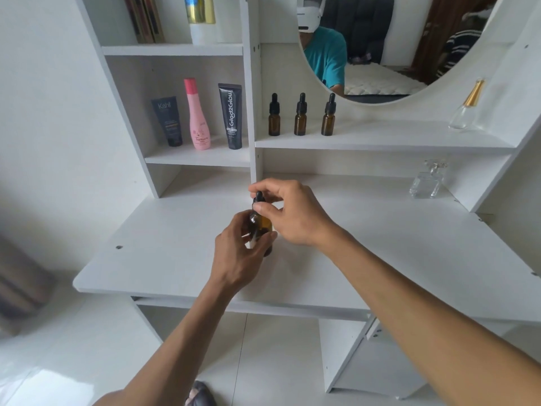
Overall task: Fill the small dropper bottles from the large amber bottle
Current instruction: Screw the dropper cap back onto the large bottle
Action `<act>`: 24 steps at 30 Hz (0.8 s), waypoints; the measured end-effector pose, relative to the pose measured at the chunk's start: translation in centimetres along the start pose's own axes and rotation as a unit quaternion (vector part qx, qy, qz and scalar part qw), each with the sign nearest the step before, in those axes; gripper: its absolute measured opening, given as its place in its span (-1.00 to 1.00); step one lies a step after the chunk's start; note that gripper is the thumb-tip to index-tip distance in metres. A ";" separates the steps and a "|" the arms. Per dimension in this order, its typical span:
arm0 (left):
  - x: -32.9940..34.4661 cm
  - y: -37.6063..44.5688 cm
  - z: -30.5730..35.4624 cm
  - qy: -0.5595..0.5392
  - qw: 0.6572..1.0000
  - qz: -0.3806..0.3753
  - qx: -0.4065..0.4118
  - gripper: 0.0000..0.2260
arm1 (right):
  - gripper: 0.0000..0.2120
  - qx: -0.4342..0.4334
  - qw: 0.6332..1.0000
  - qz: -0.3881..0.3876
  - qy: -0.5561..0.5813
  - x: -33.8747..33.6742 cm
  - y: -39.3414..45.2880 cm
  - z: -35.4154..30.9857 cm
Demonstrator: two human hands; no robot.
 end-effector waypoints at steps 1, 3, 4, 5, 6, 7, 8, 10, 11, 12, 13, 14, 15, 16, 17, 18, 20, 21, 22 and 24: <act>0.0 0.0 -0.1 -0.003 1.000 0.001 -0.002 -0.68 | -0.76 -0.001 1.000 0.001 0.000 0.0 0.1 0.1; 0.1 0.1 -0.2 -0.010 1.000 0.003 -0.005 -0.67 | -0.79 -0.006 1.000 0.001 -0.007 0.1 0.3 0.2; 0.1 0.1 -0.2 -0.011 1.000 0.005 -0.004 -0.66 | -0.80 -0.010 1.000 0.003 -0.012 0.0 0.4 0.2; 0.2 0.1 -0.3 -0.013 1.000 0.006 -0.004 -0.65 | -0.81 -0.016 1.000 0.005 -0.014 0.1 0.5 0.2; 0.2 0.1 -0.3 -0.014 1.000 0.006 -0.004 -0.64 | -0.82 -0.020 1.000 0.008 -0.015 0.0 0.5 0.2; 0.2 0.1 -0.4 -0.016 1.000 0.006 -0.004 -0.64 | -0.82 -0.022 1.000 0.010 -0.017 0.0 0.6 0.2; 0.2 0.1 -0.4 -0.018 1.000 0.006 -0.005 -0.63 | -0.81 -0.023 0.999 0.011 -0.020 0.0 0.7 0.3; 0.2 0.1 -0.4 -0.022 1.000 0.005 -0.006 -0.65 | -0.80 -0.024 0.999 0.009 -0.026 0.0 0.8 0.4; 0.2 0.2 -0.4 -0.022 1.000 0.004 -0.006 -0.65 | -0.80 -0.025 0.999 0.009 -0.028 0.0 0.8 0.4; 0.2 0.2 -0.4 -0.022 1.000 0.005 -0.007 -0.65 | -0.80 -0.026 0.999 0.010 -0.030 0.0 0.9 0.5; 0.2 0.2 -0.4 -0.022 1.000 0.005 -0.007 -0.66 | -0.80 -0.027 0.999 0.012 -0.033 0.0 0.9 0.5; 0.2 0.2 -0.4 -0.022 1.000 0.005 -0.007 -0.66 | -0.81 -0.029 0.999 0.015 -0.036 0.0 0.9 0.5; 0.2 0.2 -0.4 -0.021 1.000 0.005 -0.007 -0.66 | -0.81 -0.031 0.999 0.018 -0.040 0.0 1.0 0.4; 0.2 0.2 -0.5 -0.021 1.000 0.006 -0.006 -0.66 | -0.81 -0.032 0.998 0.020 -0.043 -0.1 1.0 0.4; 0.2 0.2 -0.5 -0.022 1.000 0.006 -0.005 -0.66 | -0.81 -0.032 0.998 0.022 -0.045 -0.1 1.1 0.4; 0.2 0.2 -0.5 -0.023 1.000 0.006 -0.005 -0.67 | -0.79 -0.032 0.998 0.023 -0.046 -0.2 1.1 0.4; 0.3 0.3 -0.6 -0.029 1.000 0.005 -0.006 -0.70 | -0.74 -0.029 0.998 0.015 -0.051 -0.5 1.1 0.2; 0.3 0.3 -0.6 -0.032 0.999 0.005 -0.007 -0.72 | -0.71 -0.027 0.998 0.004 -0.052 -0.6 1.1 0.0; 0.3 0.3 -0.6 -0.034 0.999 0.004 -0.007 -0.73 | -0.68 -0.025 0.998 -0.008 -0.050 -0.7 1.0 -0.1; 0.3 0.3 -0.7 -0.040 0.999 0.004 -0.011 -0.70 | -0.68 -0.025 0.998 -0.026 -0.043 -1.0 1.1 -0.2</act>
Point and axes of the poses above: each hand's wrist, its own y-axis towards the middle knuckle, its own x-axis out of the palm, z = x × y, the point moved 2 cm from there along y, towards the middle knuckle, and after that the axes turned 3 degrees about x, right-handed, at the moved point
